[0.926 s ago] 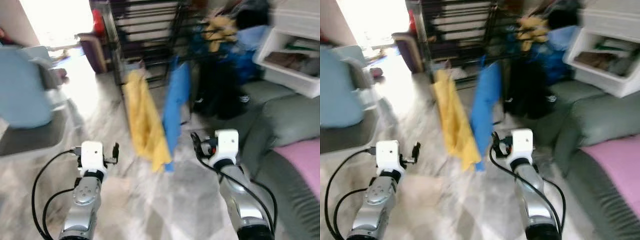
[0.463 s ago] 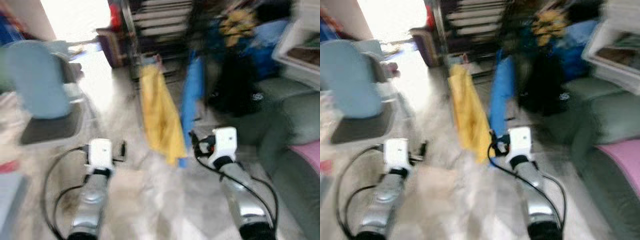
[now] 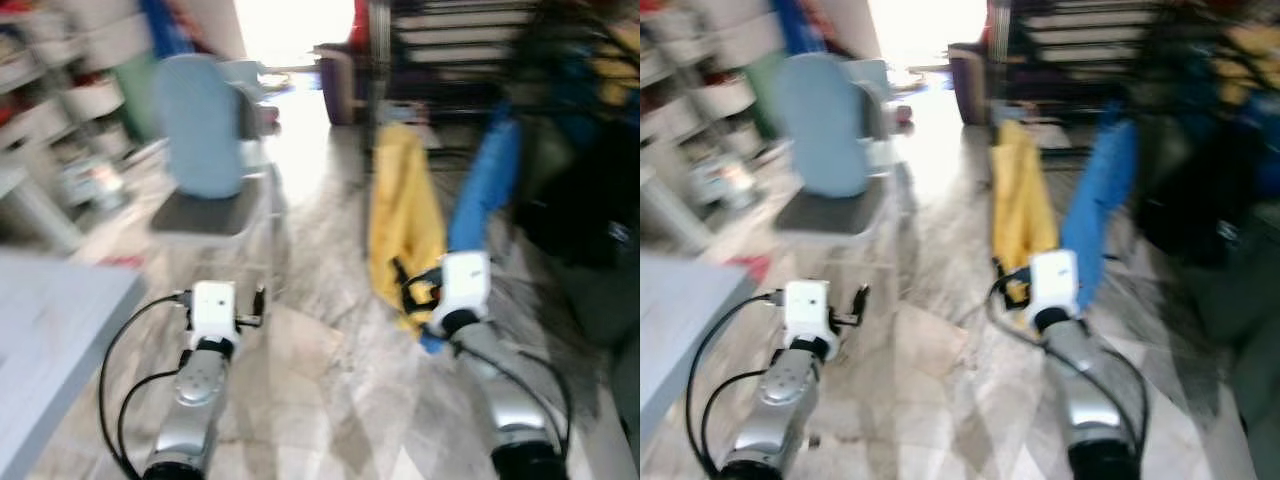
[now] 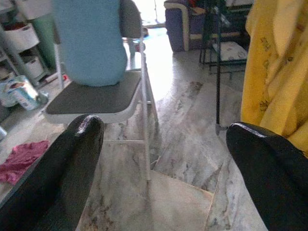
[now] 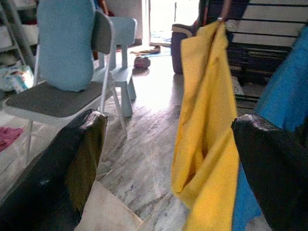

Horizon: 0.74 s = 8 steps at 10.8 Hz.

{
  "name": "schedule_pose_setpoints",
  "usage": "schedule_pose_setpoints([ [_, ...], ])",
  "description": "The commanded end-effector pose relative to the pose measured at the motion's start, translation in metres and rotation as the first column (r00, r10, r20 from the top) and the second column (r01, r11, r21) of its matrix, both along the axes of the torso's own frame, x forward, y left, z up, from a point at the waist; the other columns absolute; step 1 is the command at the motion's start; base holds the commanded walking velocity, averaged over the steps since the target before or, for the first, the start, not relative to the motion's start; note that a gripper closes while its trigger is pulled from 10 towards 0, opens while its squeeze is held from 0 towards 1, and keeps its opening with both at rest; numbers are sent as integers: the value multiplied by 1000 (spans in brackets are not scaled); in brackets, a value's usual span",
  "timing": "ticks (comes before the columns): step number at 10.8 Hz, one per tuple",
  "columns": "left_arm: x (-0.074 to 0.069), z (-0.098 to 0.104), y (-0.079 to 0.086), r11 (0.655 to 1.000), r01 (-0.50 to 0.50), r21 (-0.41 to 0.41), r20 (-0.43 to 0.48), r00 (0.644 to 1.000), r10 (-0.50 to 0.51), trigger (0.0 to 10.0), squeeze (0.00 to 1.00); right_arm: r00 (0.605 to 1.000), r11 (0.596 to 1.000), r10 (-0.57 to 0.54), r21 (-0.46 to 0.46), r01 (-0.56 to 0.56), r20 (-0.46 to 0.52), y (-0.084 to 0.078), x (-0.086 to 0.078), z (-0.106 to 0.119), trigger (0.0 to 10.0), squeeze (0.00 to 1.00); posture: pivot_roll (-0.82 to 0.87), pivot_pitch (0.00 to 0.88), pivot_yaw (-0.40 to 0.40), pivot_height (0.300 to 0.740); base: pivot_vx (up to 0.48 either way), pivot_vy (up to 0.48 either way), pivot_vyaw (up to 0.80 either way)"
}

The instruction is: Hang hanger

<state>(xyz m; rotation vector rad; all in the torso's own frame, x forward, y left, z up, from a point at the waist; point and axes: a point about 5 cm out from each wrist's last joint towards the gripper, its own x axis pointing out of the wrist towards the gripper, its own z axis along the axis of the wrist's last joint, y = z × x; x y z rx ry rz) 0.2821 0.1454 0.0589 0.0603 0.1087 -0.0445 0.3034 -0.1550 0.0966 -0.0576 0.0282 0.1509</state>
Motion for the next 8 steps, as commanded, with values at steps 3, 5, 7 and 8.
schedule_pose_setpoints([
  [3, 0, -1, 26, 991, -130, 13, 23, 991, 130, 10000, 0, 999, 1000, 28, -3, -28, -27, -2, 5, -3, 10000, 0, -52, 0, -75, 740, 0, 0, 0],
  [5, -6, -1, 36, 984, -178, 32, 50, 983, 176, 10000, 0, 995, 995, 92, -44, -93, -38, 2, 14, 0, 10000, 0, 30, 0, -201, 740, 0, 0, 0],
  [7, -14, 1, 44, 977, -209, 48, 61, 977, 206, 10000, 0, 995, 994, 92, -59, -94, -33, 2, 25, 4, 10000, 0, 70, 0, -199, 740, 0, 0, 0],
  [8, -18, 1, 50, 974, -215, 68, 63, 975, 211, 10000, 0, 997, 996, 78, -51, -78, -5, 3, 30, 9, 10000, 0, 70, 0, -170, 740, 0, 0, 0],
])
